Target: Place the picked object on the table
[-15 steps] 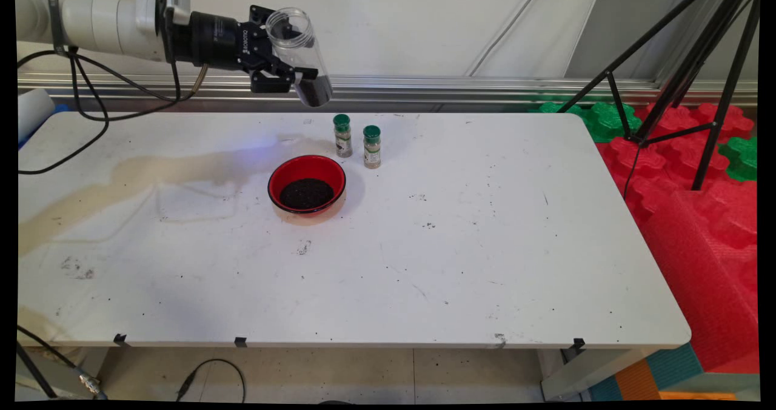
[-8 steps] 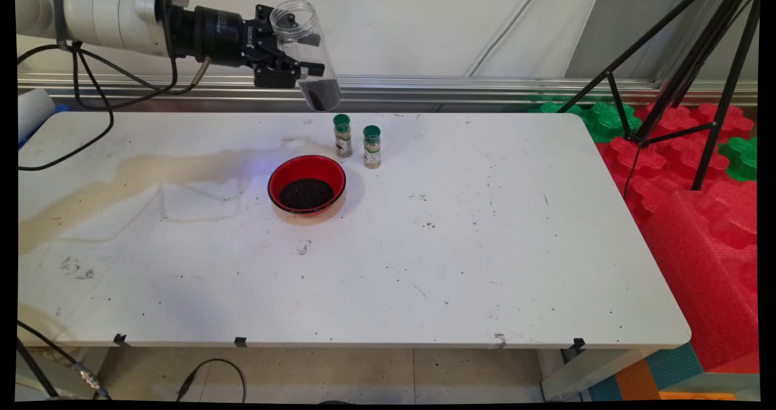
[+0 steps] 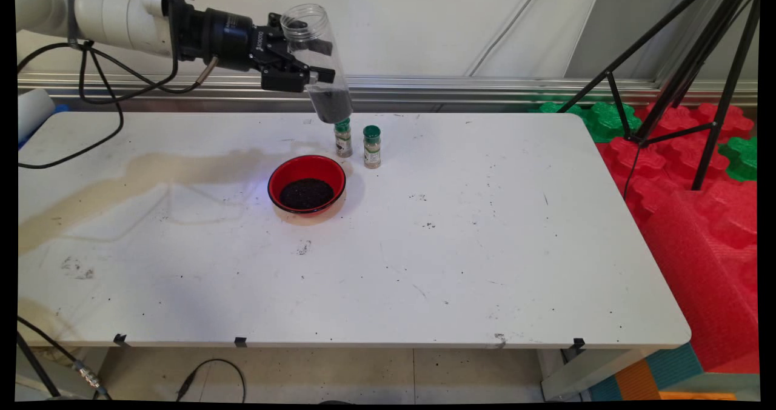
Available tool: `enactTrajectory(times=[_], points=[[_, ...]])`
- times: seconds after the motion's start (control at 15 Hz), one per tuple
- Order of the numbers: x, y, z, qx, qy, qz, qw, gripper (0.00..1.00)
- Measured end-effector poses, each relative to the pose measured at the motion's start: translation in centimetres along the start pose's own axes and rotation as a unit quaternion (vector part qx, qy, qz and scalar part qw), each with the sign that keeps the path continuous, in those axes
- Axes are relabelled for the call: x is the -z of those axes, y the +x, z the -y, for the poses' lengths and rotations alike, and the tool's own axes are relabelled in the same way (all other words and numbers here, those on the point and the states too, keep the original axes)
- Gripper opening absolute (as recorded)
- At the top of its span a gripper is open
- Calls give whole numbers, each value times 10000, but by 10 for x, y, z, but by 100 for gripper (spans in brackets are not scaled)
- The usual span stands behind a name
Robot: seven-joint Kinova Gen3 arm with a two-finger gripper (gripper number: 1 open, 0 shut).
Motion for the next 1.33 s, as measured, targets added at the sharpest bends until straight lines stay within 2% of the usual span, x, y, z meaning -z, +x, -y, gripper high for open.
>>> enactTrajectory(times=[0.73, 1.0, 1.33], points=[[-38, -10, -7, 310, -647, 1, 9974, 0], [-57, -22, -10, 371, -817, 72, 9959, 0], [-77, -36, -12, 414, -922, 168, 9947, 0]])
